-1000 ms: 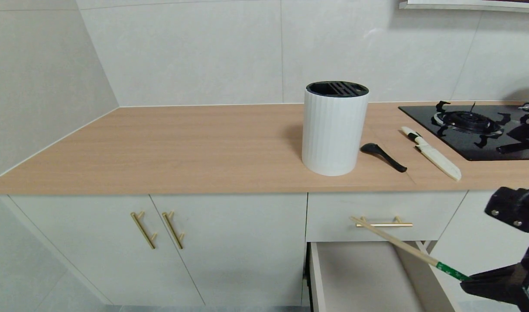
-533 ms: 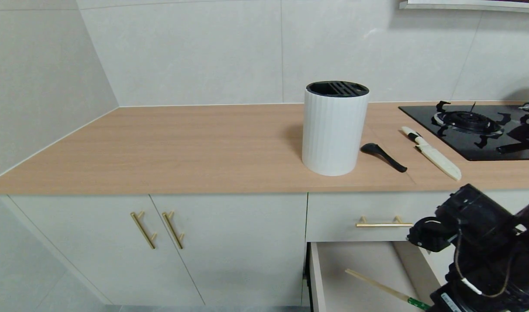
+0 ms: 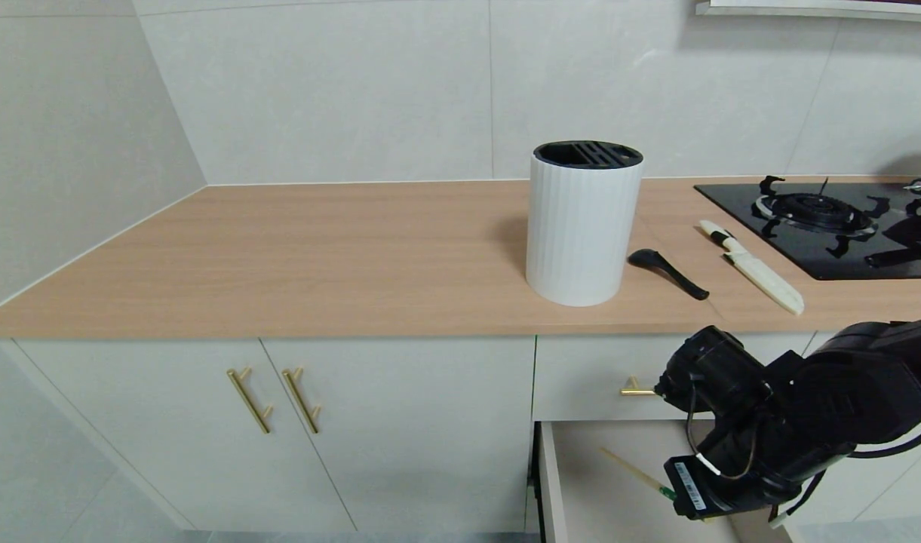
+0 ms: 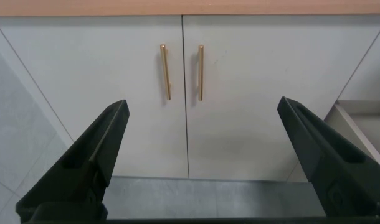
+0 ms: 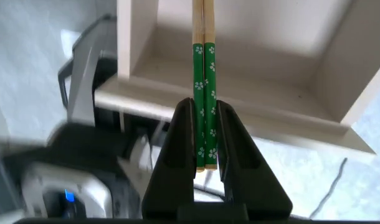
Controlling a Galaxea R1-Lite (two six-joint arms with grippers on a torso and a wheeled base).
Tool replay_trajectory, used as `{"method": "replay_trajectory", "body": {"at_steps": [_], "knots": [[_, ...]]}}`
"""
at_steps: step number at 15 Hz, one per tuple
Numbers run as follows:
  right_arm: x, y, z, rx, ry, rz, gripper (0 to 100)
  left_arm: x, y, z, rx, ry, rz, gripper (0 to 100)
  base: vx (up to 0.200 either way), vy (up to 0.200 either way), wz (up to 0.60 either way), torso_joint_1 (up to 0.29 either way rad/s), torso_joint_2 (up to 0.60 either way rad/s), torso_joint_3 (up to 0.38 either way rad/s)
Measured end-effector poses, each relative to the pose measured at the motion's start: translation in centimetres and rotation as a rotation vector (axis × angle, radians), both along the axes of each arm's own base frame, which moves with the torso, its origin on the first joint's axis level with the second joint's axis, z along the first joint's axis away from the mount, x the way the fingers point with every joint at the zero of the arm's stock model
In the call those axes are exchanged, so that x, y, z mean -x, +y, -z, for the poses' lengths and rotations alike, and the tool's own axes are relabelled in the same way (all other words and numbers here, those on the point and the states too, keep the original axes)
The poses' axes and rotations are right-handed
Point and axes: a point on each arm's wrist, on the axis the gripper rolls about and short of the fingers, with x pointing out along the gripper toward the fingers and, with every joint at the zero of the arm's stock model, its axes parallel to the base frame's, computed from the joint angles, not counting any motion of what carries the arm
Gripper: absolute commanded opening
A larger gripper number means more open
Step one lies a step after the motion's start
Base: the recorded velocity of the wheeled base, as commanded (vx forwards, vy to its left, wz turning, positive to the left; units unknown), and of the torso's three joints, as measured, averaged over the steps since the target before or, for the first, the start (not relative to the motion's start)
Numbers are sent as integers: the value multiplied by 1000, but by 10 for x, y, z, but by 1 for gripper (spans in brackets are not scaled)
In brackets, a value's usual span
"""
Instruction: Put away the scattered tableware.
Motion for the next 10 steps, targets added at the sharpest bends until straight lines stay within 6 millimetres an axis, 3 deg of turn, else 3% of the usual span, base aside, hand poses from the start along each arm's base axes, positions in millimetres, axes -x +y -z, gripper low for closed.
{"method": "replay_trajectory", "body": {"at_steps": [4, 10], "knots": [[-7, 1, 9, 2, 4, 11, 0, 0, 0, 0, 0, 0, 0, 100, 0, 0, 0, -24, 62, 36], [-8, 2, 12, 3, 2, 23, 0, 0, 0, 0, 0, 0, 0, 100, 0, 0, 0, -169, 434, 265]]}}
